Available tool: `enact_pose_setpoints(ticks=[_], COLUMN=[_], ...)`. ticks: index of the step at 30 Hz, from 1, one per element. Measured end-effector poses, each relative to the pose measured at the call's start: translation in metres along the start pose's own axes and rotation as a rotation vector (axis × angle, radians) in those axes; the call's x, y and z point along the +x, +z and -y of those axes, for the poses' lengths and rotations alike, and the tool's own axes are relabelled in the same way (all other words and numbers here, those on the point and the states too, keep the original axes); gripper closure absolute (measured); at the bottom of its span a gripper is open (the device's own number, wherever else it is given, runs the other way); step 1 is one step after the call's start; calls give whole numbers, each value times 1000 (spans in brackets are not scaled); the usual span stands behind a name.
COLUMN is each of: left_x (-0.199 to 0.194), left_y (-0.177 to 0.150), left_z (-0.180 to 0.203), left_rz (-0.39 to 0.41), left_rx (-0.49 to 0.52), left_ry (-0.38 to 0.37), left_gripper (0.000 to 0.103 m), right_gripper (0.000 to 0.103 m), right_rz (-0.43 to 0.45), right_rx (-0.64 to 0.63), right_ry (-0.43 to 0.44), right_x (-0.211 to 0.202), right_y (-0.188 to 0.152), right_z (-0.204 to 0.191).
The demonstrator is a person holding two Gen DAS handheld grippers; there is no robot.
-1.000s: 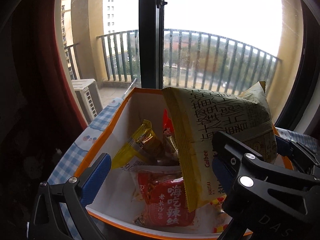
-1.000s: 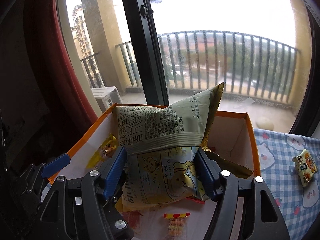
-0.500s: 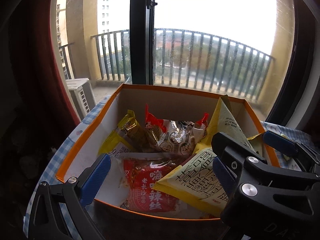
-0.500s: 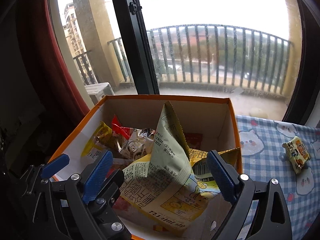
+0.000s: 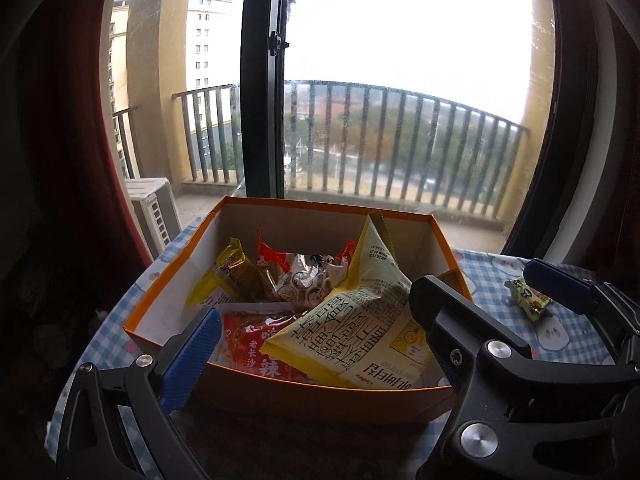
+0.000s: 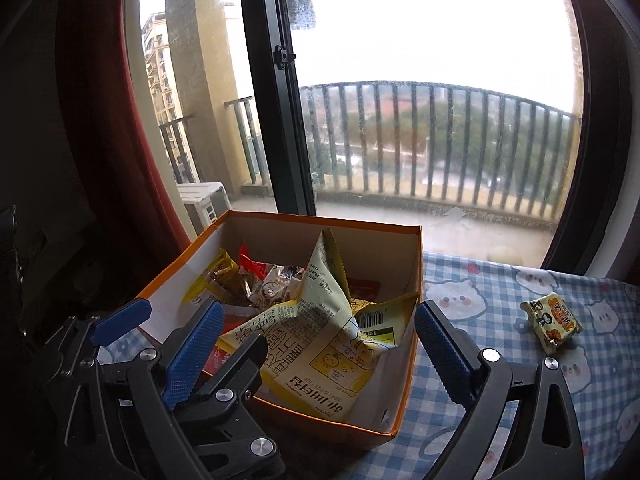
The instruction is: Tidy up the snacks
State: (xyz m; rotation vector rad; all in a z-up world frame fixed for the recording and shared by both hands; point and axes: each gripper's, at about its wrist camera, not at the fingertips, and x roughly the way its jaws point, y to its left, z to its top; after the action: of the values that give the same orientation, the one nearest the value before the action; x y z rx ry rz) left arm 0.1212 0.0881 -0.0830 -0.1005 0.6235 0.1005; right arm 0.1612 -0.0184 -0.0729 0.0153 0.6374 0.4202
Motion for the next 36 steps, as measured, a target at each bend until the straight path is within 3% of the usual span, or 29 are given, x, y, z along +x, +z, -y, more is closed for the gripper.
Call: enact_pose_setpoints(ticks=[18,36], left_x=[-52,-44], left_y=[-19,-41], left_z=[84,189], left_rz=[61,39], left_rx=[59,141], left_ry=[-67,-157], left_gripper=[1,1], right_gripper=[4,2], right_rz=[74,81], right_rx=[30,122], right_ry=[-77,-214], right_x=[-90,-134], right_y=[-24,-57], right_z=[56,151])
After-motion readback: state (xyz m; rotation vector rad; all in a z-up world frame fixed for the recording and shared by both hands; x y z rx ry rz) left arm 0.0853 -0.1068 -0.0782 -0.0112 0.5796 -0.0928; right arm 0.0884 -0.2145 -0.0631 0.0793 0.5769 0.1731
